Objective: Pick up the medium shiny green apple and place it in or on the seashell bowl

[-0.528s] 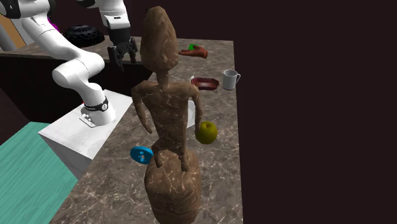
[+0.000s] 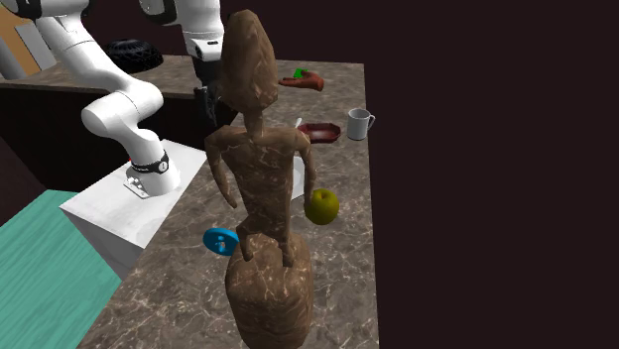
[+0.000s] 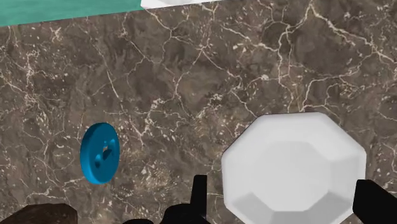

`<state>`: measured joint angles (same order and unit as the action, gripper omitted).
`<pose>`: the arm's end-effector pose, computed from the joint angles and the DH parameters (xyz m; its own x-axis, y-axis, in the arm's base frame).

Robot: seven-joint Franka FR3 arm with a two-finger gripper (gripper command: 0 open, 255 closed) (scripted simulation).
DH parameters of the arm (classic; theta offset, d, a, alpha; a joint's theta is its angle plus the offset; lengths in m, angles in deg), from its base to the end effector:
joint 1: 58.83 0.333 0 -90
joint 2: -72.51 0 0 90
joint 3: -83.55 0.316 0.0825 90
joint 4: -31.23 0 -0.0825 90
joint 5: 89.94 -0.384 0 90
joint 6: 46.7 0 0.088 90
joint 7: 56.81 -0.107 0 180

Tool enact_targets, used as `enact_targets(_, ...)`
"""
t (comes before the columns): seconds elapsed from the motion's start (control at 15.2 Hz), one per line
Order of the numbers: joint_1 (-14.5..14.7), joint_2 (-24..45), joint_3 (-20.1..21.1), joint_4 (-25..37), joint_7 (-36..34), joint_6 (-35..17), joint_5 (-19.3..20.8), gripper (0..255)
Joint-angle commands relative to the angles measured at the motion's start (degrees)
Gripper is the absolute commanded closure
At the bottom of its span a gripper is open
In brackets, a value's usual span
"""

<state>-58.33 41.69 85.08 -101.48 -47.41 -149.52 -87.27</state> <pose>0.3913 0.0113 0.5428 0.9788 0.2045 0.0058 0.2038 -0.9771 0.0610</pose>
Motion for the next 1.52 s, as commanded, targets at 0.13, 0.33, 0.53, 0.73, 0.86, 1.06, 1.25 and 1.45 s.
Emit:
enact_targets(0.13,0.0,9.63,-0.22,5.35,1.5,-3.77,0.7,0)
enact_targets(0.33,-0.01,16.74,-0.34,10.4,2.63,-5.46,1.19,0)
enact_targets(0.53,0.01,23.83,-0.39,16.09,3.71,-6.46,1.65,0)
enact_targets(0.73,0.06,30.93,-0.36,22.49,4.75,-6.79,2.09,0)
enact_targets(0.86,0.1,35.71,-0.31,27.19,5.43,-6.62,2.38,0)
enact_targets(1.06,0.25,43.03,-0.22,35.0,6.44,-5.75,2.83,0)
enact_targets(1.25,0.45,50.7,-0.11,43.96,7.48,-4.08,3.29,0)
enact_targets(1.45,0.73,58.03,-0.03,53.27,8.46,-1.76,3.69,0)
